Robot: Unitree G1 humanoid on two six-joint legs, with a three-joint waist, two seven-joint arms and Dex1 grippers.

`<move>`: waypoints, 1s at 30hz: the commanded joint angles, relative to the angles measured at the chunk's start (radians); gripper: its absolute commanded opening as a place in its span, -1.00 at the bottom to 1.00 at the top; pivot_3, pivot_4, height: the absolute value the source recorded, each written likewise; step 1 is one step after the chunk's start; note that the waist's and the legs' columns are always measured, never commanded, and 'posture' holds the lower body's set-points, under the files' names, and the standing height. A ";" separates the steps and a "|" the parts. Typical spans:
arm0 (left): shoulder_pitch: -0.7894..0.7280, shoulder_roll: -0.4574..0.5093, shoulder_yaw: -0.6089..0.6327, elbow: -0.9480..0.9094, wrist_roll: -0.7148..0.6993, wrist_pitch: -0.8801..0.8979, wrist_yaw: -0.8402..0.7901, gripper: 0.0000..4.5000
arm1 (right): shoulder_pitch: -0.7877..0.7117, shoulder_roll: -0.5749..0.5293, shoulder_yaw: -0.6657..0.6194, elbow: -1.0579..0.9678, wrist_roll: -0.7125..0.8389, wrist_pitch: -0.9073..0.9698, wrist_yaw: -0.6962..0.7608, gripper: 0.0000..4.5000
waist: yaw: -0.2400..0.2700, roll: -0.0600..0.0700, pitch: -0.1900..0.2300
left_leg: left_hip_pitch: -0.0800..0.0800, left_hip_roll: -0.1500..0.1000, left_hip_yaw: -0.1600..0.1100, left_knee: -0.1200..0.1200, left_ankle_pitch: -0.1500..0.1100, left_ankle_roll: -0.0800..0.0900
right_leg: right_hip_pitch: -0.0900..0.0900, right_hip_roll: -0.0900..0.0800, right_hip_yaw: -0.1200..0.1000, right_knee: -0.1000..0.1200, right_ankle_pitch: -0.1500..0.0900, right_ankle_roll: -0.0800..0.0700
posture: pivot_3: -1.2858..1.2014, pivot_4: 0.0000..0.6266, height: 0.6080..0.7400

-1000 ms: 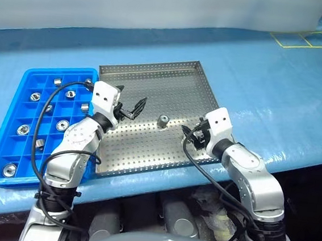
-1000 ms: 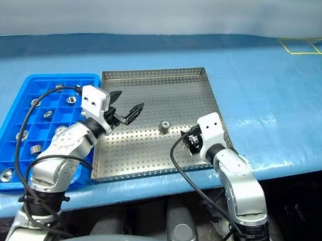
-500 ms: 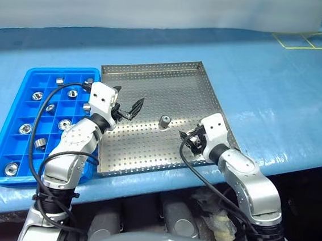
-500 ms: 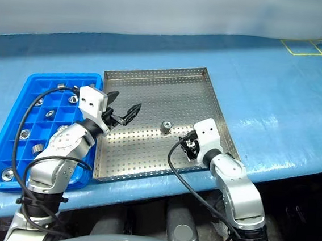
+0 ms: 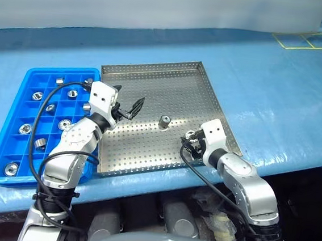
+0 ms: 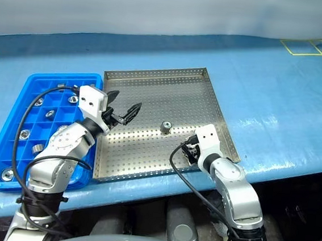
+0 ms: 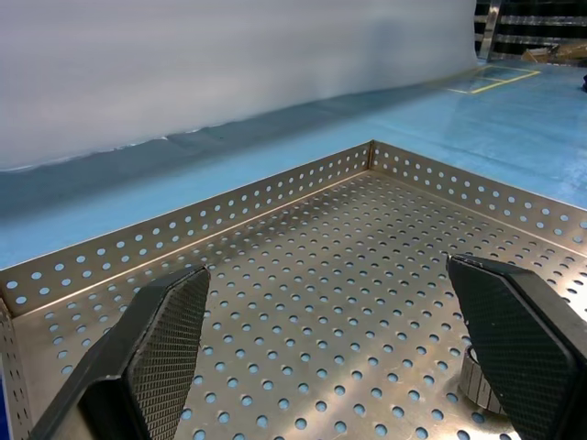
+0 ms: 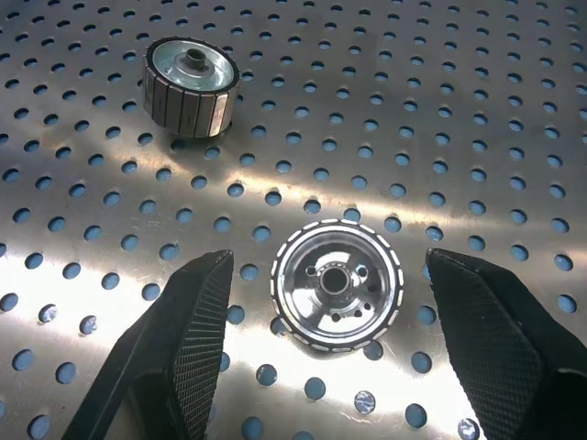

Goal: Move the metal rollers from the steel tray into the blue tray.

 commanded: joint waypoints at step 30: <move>0.030 0.009 0.271 -0.086 0.063 -0.051 0.221 1.00 | -0.383 0.211 0.322 0.042 0.118 -0.121 0.157 -0.25 | 0.028 -0.002 -0.001 | 0.000 0.002 -0.001 0.000 -0.001 0.002 | -0.001 -0.002 0.000 0.000 0.002 -0.002 | -0.07 -0.52 1.00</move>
